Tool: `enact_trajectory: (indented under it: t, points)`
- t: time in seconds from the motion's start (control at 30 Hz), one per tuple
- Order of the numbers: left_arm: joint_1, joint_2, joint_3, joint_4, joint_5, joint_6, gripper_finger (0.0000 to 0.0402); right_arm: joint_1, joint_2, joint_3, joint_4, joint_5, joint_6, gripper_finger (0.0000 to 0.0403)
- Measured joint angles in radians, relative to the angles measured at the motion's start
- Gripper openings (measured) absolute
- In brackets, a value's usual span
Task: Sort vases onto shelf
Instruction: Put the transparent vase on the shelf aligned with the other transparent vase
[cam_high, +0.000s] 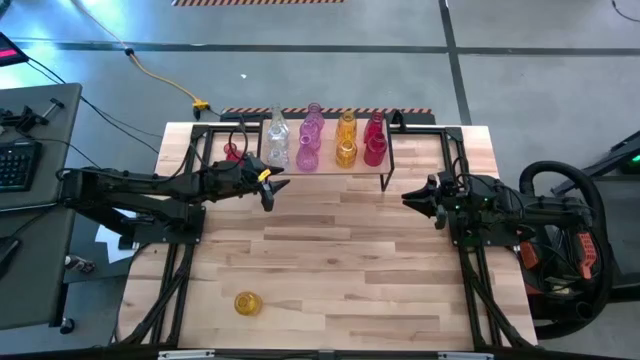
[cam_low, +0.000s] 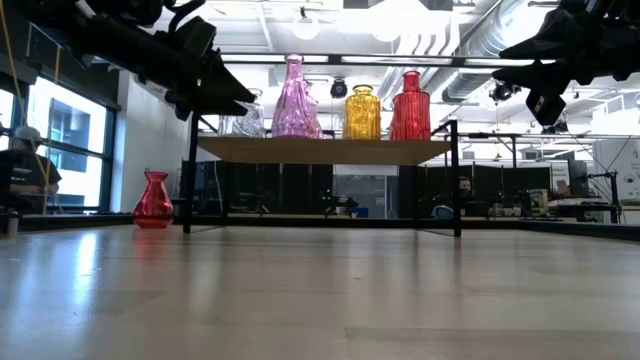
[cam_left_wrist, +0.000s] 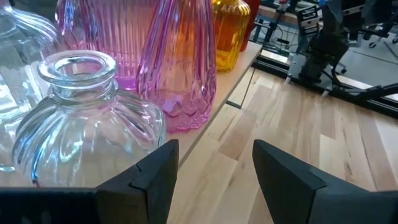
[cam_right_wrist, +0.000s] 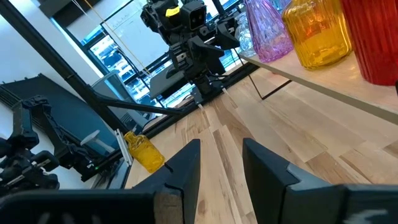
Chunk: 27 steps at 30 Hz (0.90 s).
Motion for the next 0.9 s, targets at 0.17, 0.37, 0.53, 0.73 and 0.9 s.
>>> enact_trajectory:
  t: [0.17, 0.37, 0.53, 0.73, 0.9]
  points:
    - [0.006, 0.0, 0.0, 0.0, 0.001, 0.0, 0.0197, 0.0, 0.0, 0.0, 0.0, 0.0, 0.0, 0.0103]
    - [0.019, 0.0, 0.0, 0.001, 0.007, 0.0, 0.0197, 0.0, 0.0, 0.0, 0.0, 0.0, 0.0, 0.0103]
    - [0.019, 0.0, 0.0, 0.001, 0.007, 0.002, 0.0197, 0.0, 0.0, 0.0, 0.0, 0.0, 0.0, 0.0103]
    - [0.019, 0.0, 0.0, 0.003, 0.011, 0.0, 0.0197, 0.0, 0.0, 0.0, -0.003, 0.0, 0.0, 0.0103]
    - [0.01, 0.0, 0.0, 0.023, 0.012, 0.0, 0.0197, 0.0, 0.0, 0.0, -0.003, 0.0, 0.0, 0.0103]
